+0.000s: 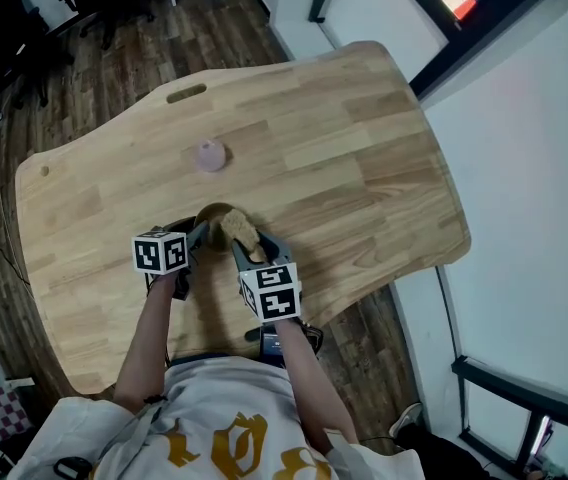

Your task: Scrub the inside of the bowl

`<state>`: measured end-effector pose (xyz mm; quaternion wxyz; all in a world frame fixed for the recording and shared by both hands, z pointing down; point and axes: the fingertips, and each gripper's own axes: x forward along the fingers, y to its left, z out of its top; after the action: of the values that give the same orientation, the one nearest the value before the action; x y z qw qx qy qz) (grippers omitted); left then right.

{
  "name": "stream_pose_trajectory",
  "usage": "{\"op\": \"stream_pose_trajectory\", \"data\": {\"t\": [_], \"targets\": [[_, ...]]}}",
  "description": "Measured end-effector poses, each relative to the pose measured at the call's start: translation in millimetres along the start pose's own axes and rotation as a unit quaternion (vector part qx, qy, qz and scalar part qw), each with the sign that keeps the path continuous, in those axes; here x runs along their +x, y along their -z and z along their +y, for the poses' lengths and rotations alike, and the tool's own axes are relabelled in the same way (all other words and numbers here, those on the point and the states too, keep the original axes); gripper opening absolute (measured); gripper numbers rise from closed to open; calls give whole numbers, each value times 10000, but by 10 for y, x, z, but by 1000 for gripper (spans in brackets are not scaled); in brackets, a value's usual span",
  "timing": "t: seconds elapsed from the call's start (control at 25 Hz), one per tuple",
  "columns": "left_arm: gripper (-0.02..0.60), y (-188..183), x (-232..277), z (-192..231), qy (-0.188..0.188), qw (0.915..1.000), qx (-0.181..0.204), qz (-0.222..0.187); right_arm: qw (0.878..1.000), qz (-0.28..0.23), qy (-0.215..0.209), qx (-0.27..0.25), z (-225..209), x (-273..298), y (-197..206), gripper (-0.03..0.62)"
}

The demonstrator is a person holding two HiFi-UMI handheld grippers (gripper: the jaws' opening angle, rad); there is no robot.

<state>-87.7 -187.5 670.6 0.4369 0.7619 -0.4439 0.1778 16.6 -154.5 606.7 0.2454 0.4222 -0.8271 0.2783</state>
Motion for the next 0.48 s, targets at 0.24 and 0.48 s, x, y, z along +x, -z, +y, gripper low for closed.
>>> {"op": "stream_pose_trajectory", "data": {"t": [0.24,0.48], "targets": [[38,-27,24,31,-101,9993,-327,-133,9992,273,-262,-135,123,103,118,172],[35,-98,-95,-109,-321,9989,176,-303,9987,448,-179,-149,144,98,195,172]]}}
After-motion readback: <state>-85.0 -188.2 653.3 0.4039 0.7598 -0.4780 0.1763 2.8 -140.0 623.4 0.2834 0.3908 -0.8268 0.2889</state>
